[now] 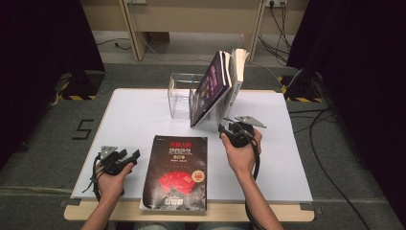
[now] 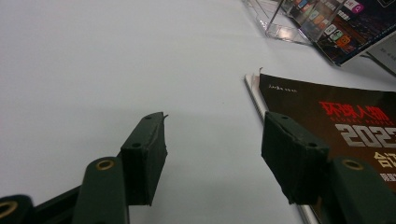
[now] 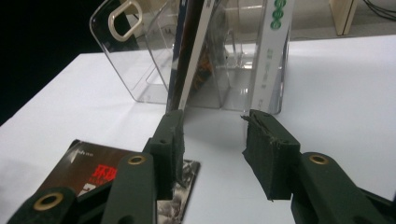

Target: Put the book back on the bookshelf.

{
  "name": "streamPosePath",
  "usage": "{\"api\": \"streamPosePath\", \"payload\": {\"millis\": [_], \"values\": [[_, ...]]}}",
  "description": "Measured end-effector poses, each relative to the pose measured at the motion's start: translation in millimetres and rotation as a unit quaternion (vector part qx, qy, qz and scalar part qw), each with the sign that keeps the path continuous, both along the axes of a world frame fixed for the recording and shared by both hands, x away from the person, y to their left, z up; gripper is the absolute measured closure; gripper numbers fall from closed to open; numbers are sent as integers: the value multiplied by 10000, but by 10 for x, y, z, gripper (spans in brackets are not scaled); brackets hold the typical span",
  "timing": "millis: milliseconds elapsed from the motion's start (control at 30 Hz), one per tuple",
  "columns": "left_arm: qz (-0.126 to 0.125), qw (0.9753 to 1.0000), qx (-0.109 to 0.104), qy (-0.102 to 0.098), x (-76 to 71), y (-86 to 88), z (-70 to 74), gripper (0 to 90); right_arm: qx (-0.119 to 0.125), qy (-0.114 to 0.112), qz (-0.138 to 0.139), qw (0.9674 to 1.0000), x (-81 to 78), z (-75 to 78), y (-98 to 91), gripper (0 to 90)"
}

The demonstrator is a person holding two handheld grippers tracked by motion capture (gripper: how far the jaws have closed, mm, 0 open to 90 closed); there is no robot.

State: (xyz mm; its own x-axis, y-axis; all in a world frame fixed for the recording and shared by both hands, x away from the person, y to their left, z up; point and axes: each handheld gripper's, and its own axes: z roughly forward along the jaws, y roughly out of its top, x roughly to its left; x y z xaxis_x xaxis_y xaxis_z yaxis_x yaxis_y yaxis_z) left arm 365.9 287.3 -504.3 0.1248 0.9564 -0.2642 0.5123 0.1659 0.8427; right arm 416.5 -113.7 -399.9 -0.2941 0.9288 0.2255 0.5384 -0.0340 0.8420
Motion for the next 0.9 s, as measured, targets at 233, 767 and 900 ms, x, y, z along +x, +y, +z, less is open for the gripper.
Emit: {"api": "streamPosePath", "payload": {"millis": [233,767,900], "values": [[-11,10000,7,10,1,0,0,395,-10,118,30,9999,-64,-134,0,568],[-32,10000,-21,12,2,6,-1,395,-82,322,45,9994,-118,-346,-20,568],[-36,10000,-15,1,1,2,0,394,-93,367,50,9993,-126,-378,-20,568]]}}
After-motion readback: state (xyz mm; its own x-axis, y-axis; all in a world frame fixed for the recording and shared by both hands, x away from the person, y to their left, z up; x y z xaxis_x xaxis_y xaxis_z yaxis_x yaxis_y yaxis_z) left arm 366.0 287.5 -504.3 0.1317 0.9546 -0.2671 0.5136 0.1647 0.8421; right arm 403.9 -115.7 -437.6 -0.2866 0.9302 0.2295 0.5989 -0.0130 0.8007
